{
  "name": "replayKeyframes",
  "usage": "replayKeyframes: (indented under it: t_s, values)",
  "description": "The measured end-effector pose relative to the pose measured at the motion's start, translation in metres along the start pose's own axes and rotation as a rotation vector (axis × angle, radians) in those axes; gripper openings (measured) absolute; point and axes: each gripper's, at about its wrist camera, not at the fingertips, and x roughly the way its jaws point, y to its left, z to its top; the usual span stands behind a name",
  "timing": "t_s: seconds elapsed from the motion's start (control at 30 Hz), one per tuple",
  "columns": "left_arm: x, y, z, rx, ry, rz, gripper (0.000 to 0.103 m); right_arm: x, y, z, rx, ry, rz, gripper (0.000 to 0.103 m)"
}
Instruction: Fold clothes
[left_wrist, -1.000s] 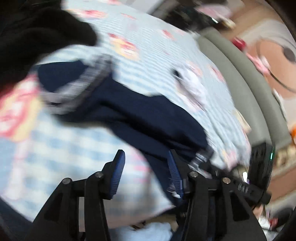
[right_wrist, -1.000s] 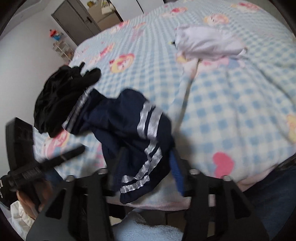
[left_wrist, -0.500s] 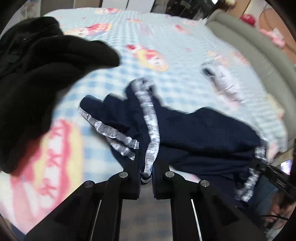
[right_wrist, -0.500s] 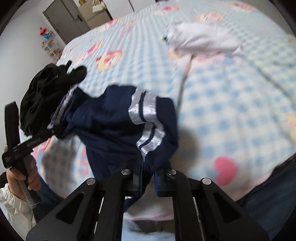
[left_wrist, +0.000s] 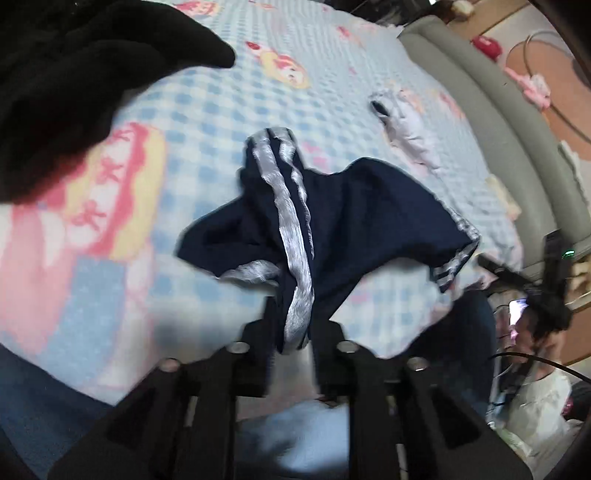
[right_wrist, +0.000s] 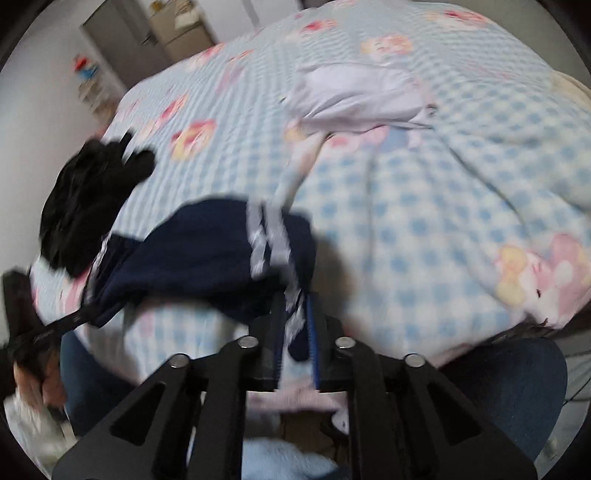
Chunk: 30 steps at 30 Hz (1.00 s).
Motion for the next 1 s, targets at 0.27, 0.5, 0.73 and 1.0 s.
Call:
replayKeyframes:
  t_s: [0.27,0.5,0.73,1.0]
  values:
    - [0.035,-0.01,0.076,-0.062,-0.035,0.014,0.066,0.036,0.011,0.066,-0.028,-0.07,-0.022,0.087]
    - [0.008,-0.075,0.142,0.129,-0.152,0.077,0.005,0.084,0.034,0.108,-0.058,0.053,-0.031,0.007]
    - [-0.126,-0.137,0.157,0.357,-0.5,0.007,0.008,-0.067,0.067,0.161,-0.167,-0.394,0.06,0.007]
    - [-0.02,-0.048,0.063,0.214,-0.085,0.019,0.01,0.007,0.019,0.06,-0.149,-0.031,-0.017,0.012]
